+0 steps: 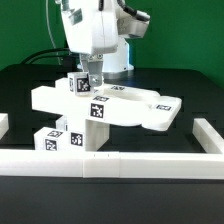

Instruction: Assemble chair

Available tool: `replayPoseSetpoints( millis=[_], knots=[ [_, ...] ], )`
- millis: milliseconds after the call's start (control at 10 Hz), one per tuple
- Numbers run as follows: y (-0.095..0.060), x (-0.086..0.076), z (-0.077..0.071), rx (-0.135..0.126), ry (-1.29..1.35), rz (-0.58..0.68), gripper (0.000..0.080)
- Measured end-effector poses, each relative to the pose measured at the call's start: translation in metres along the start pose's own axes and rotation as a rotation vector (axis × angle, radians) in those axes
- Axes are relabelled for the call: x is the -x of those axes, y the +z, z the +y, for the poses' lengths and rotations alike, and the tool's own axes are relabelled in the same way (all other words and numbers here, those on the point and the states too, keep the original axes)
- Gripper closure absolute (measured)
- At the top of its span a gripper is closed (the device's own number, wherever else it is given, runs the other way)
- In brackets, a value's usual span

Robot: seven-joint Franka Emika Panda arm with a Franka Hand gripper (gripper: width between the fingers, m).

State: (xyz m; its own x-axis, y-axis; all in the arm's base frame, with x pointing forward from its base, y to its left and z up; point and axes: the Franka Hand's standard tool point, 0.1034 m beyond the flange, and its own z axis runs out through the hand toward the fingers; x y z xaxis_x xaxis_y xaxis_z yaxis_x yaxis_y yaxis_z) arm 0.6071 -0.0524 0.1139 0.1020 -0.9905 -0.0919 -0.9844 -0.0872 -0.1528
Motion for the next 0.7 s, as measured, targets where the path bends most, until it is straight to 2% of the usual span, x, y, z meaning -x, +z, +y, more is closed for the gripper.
replayPoseSetpoints(
  millis=[300,500,600,700],
  knots=[
    [0.0011,0.0008,-0.0031,-0.050,0.339,-0.044,0.0515],
    [0.0010,0.0026,-0.0040,-0.049,0.415,-0.047,0.0515],
    [0.0011,0.0027,-0.0039,-0.049,0.393,-0.047,0.0446],
    [0.0011,0.0027,-0.0039,-0.050,0.357,-0.046,0.0279]
  ],
)
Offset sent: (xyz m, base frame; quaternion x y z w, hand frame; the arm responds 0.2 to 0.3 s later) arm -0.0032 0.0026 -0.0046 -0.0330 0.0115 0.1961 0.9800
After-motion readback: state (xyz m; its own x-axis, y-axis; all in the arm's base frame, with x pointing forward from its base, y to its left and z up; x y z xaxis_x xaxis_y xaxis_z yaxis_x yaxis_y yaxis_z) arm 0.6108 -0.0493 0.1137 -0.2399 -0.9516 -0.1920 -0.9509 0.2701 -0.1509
